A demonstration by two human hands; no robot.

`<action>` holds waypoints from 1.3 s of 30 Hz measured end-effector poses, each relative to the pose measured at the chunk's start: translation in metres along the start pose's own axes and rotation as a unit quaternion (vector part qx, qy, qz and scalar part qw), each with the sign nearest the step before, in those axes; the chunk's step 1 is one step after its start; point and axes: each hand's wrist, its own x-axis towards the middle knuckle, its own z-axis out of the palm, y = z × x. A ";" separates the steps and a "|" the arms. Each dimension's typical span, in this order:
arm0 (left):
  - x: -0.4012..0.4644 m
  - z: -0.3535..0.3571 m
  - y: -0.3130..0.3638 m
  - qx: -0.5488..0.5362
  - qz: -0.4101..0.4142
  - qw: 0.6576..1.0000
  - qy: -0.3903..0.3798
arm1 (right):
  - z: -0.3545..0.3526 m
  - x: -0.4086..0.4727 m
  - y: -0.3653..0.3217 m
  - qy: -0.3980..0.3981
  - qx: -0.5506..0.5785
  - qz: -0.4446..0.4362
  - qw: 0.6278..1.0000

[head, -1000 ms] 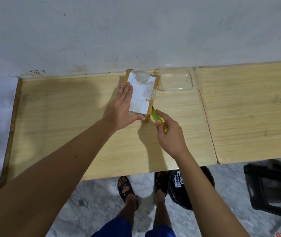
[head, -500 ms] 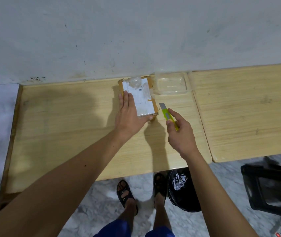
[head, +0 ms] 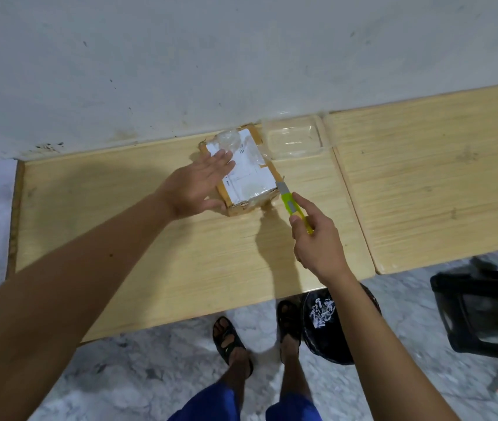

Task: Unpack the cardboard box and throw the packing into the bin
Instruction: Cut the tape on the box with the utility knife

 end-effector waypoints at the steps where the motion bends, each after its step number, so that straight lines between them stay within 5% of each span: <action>1: -0.001 0.002 0.008 -0.010 -0.013 1.000 0.013 | 0.001 -0.001 0.000 0.008 0.000 -0.001 1.000; 7: 0.008 0.008 0.039 -0.008 -0.079 0.997 0.025 | 0.009 -0.003 -0.004 0.074 0.021 0.020 0.997; 21: 0.027 0.017 0.045 0.010 -0.084 0.995 -0.045 | 0.020 0.010 -0.020 0.136 0.012 0.003 0.991; 39: 0.032 0.018 0.050 0.036 -0.103 0.991 -0.074 | 0.027 0.006 -0.032 0.108 -0.071 -0.003 0.992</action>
